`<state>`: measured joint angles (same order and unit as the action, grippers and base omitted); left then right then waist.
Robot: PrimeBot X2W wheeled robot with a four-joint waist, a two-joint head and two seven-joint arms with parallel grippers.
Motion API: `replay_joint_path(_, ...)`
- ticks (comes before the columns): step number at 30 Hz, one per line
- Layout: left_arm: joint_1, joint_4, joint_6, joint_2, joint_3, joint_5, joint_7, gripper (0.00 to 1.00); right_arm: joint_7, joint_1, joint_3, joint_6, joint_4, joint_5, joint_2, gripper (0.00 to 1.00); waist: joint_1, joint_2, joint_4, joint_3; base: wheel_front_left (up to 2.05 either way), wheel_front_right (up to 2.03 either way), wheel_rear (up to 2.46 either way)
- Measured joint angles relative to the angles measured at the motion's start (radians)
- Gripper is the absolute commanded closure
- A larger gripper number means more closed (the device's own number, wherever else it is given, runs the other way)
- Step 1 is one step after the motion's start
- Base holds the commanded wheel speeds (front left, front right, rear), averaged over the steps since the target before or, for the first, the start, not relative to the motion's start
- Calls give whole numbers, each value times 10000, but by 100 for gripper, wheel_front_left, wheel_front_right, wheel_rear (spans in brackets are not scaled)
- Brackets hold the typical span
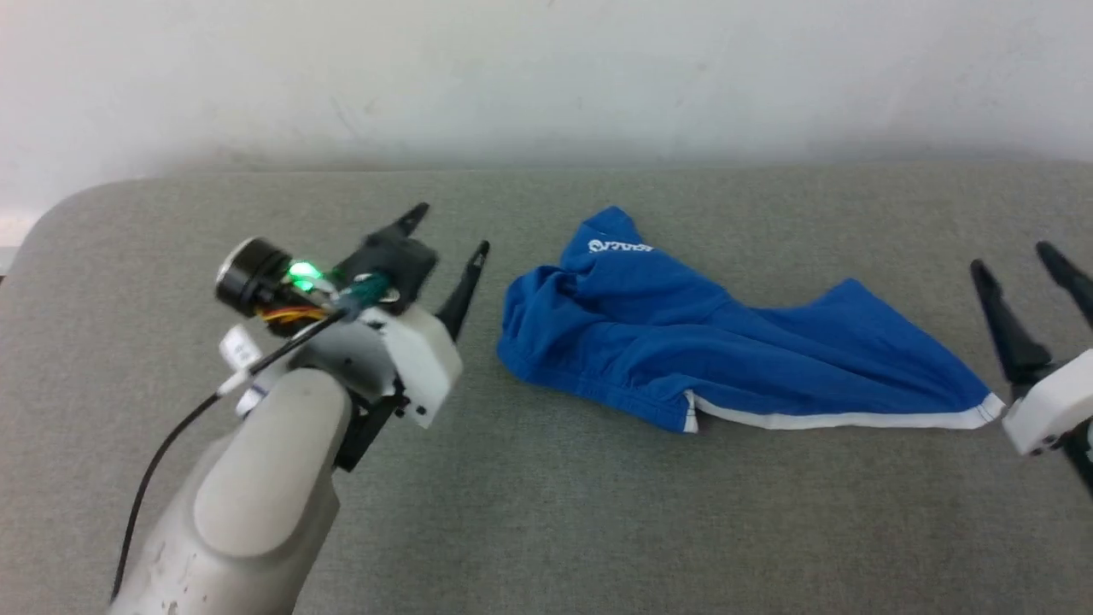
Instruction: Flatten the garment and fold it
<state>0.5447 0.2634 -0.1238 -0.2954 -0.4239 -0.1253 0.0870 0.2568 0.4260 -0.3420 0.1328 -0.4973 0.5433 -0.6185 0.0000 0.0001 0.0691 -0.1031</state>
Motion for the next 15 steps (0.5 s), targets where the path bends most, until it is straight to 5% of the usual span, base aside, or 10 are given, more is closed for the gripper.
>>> replay_joint_path(8,2050,-556,-4,-1509,-4999,-3373,2867,0,-236,-1067,1528,0,1705,-1641,1344,0,0,0,-585,-385,0,0,0)
replay_joint_path(15,4059,-872,-6,-1741,-7988,-5438,4098,0,-600,-1229,2048,0,2615,-2100,1952,0,2,0,-1210,-927,0,0,0)
